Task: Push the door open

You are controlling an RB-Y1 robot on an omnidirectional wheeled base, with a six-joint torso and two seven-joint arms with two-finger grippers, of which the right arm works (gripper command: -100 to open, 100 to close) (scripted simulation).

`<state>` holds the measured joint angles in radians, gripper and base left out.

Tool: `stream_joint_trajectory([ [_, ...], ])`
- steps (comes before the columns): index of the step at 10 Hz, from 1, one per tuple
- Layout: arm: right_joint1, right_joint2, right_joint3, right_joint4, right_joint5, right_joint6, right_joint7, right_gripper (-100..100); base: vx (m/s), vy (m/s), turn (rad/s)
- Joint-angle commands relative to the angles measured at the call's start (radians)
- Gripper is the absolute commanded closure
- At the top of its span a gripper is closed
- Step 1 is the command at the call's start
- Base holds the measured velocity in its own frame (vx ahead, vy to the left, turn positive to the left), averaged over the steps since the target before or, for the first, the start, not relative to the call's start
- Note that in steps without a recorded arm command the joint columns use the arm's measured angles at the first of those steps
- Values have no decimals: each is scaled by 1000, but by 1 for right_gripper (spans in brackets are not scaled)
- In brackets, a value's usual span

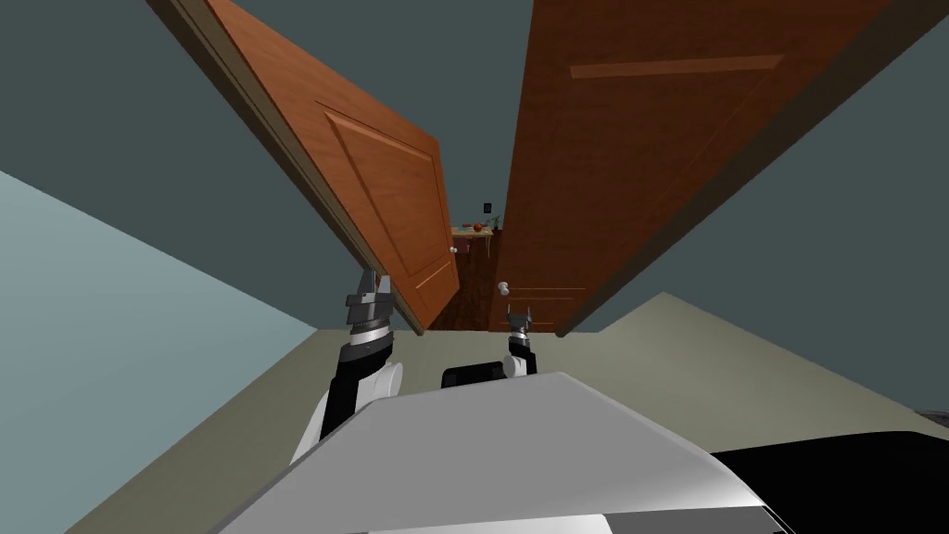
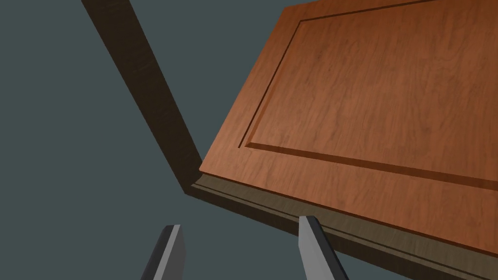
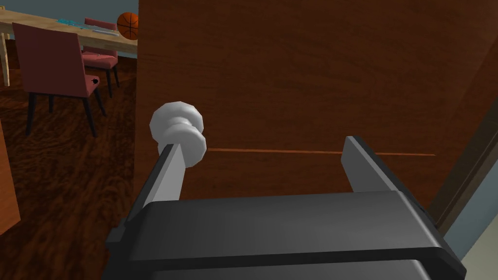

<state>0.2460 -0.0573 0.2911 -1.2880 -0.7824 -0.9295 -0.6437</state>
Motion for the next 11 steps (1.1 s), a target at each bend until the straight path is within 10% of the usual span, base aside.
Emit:
stream_joint_trajectory([
  [1, -8, 6, 9, 31, -23, -19, -19, -100, -5, -85, 188],
  [11, -52, 43, 60, 209, -152, -125, -131, -100, -10, -102, 221],
])
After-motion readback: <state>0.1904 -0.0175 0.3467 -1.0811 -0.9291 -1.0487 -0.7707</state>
